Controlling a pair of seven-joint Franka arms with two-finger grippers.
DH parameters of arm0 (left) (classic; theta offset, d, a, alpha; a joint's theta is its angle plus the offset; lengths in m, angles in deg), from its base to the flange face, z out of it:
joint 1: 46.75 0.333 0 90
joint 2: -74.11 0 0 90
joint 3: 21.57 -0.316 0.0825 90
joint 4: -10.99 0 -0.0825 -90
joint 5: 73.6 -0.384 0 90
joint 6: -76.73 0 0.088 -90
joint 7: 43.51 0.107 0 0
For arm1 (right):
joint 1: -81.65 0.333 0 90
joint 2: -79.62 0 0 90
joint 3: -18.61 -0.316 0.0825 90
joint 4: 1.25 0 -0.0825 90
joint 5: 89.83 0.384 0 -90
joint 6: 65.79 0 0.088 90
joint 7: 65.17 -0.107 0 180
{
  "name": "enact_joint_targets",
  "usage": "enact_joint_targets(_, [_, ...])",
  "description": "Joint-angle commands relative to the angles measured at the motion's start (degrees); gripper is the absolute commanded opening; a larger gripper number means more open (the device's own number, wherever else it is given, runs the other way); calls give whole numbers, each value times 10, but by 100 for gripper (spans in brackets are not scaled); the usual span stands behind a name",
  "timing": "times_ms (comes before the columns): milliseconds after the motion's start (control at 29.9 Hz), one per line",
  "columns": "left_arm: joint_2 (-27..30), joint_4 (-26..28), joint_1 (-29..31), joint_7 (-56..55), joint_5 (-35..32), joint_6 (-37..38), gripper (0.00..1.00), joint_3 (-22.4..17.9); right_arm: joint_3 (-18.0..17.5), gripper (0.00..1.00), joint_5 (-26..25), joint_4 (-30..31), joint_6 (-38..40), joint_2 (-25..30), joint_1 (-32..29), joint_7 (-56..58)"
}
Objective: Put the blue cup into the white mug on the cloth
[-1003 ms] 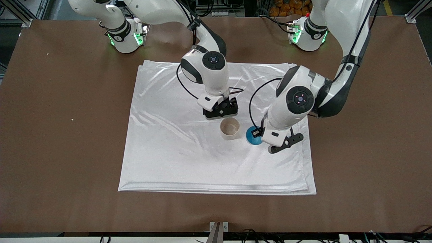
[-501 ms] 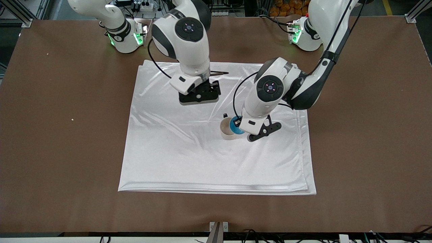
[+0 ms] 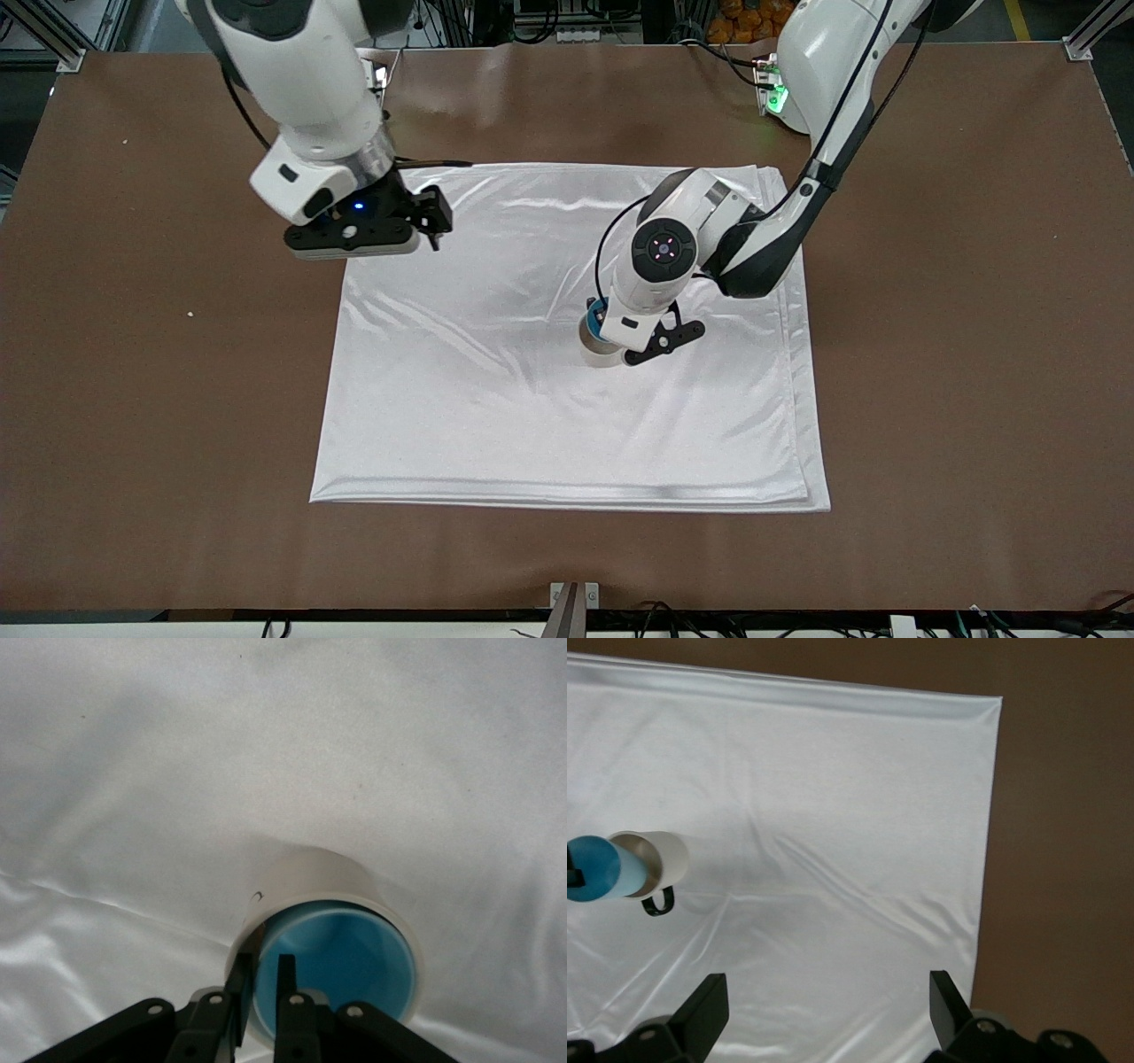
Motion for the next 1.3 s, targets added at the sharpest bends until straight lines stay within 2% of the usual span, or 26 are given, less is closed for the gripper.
enact_joint_targets(0, [-5,-5,-6,-7,-22,-6,100,-10,-9,100,-3,-6,10,3,-38,21])
enact_joint_targets(267, [11,-6,1,-4,-33,-5,100,-12,-11,100,5,2,4,24,-86,83])
enact_joint_targets(602, [47,-6,14,33,-35,0,100,-48,-11,100,6,35,-19,48,-111,107])
enact_joint_targets(769, [61,-6,62,82,-37,1,100,-51,-11,100,14,50,-33,54,-124,127])
enact_joint_targets(969, [78,-4,134,187,-37,15,100,-51,-11,100,24,108,-79,86,-135,129])
enact_joint_targets(1103, [86,-5,180,259,-37,17,100,-51,-14,100,24,116,-83,92,-140,132])
enact_joint_targets(1270, [96,-5,228,332,-37,17,100,-50,-44,100,24,116,-79,93,-170,132])
